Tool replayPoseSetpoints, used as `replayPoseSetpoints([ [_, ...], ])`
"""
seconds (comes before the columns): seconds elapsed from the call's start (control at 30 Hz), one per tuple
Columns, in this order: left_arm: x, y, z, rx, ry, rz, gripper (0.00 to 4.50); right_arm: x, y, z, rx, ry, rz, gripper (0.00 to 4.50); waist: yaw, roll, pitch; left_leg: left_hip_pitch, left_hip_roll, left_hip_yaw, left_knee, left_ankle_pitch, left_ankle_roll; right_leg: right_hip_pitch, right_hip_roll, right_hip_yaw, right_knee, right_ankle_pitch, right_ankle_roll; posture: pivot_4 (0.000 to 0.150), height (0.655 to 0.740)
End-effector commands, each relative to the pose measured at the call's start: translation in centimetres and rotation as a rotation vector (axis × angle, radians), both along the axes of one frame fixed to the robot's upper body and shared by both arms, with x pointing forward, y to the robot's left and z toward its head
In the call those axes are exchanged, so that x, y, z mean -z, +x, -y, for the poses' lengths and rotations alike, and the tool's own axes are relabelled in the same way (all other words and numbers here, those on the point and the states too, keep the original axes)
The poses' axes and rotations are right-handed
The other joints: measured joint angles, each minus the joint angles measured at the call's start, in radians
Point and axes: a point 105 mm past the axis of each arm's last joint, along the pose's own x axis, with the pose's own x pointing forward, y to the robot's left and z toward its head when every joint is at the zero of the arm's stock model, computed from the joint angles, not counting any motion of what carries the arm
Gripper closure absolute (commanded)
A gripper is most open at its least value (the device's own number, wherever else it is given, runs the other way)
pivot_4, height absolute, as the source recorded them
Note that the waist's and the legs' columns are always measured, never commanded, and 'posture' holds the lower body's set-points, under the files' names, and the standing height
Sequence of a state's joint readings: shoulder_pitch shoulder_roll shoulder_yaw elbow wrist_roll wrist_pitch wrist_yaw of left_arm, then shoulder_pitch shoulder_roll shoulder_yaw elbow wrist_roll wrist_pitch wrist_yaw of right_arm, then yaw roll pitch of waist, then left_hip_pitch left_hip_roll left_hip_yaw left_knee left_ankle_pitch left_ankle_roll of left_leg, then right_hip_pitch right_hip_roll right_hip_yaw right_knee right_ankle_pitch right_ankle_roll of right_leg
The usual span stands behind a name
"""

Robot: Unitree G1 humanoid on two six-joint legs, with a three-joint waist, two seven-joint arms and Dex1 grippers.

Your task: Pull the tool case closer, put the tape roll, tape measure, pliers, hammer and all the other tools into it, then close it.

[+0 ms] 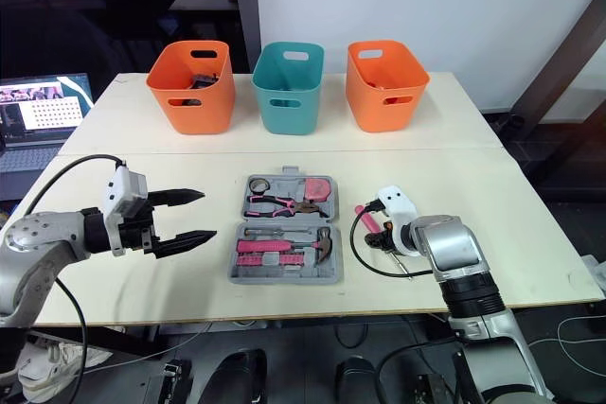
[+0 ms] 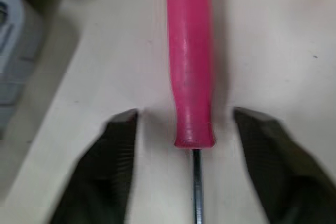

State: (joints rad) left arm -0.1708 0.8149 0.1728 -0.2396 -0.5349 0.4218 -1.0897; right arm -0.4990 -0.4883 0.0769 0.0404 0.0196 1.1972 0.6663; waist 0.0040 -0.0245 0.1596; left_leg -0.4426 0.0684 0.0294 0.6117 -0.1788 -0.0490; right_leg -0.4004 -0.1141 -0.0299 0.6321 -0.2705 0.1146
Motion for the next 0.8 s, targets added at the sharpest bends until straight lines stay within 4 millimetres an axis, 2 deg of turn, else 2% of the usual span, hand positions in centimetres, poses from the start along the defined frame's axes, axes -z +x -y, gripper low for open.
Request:
replayPoseSetpoints([
  [0.03,-0.9,0.0,0.1,0.022,-0.010,0.044,0.00,-2.6,0.2,1.2,0.018,-0.016,0.077,0.03,0.003,0.002,0.001,0.000,0.000,0.000,0.000,0.000,0.000,0.000,0.000,0.000,0.000,0.000,0.000,0.150,0.7400],
  [0.2,-1.0,0.3,-0.1,0.021,-0.013,0.054,0.00,-6.6,-0.8,1.4,-0.054,-0.003,0.212,0.03,0.006,0.005,0.003,-0.002,0.000,0.000,-0.001,0.000,0.000,-0.003,0.000,0.000,0.000,0.000,0.000,0.150,0.7400],
  [0.33,-1.4,0.5,-0.2,0.027,-0.050,0.057,0.00,-7.8,-1.9,1.5,-0.074,0.044,0.294,0.03,0.007,0.005,0.003,-0.002,0.000,0.000,-0.001,0.000,0.000,-0.002,0.000,0.000,0.000,0.000,0.000,0.150,0.7400],
  [0.43,-1.4,0.7,-0.4,0.027,-0.057,0.054,0.00,-6.3,-2.1,1.9,-0.071,0.006,0.302,0.03,0.006,0.005,0.003,-0.002,0.000,0.000,-0.001,0.000,0.000,-0.002,0.000,0.000,0.000,0.000,0.000,0.150,0.7400],
  [0.63,-1.0,0.8,-0.9,0.020,-0.055,0.043,0.00,-3.4,-1.1,0.3,-0.098,0.031,0.298,0.03,-0.003,0.005,0.003,-0.001,0.000,0.000,-0.001,0.000,0.000,-0.003,0.000,0.000,0.000,0.000,0.000,0.150,0.7400],
  [0.8,-0.7,0.6,-1.5,0.006,-0.030,0.037,0.00,-1.0,-0.2,0.3,-0.087,0.032,0.261,0.03,-0.002,0.006,0.004,-0.002,0.000,0.000,-0.001,0.000,0.000,-0.003,0.000,0.000,0.000,0.000,0.000,0.150,0.7400],
])
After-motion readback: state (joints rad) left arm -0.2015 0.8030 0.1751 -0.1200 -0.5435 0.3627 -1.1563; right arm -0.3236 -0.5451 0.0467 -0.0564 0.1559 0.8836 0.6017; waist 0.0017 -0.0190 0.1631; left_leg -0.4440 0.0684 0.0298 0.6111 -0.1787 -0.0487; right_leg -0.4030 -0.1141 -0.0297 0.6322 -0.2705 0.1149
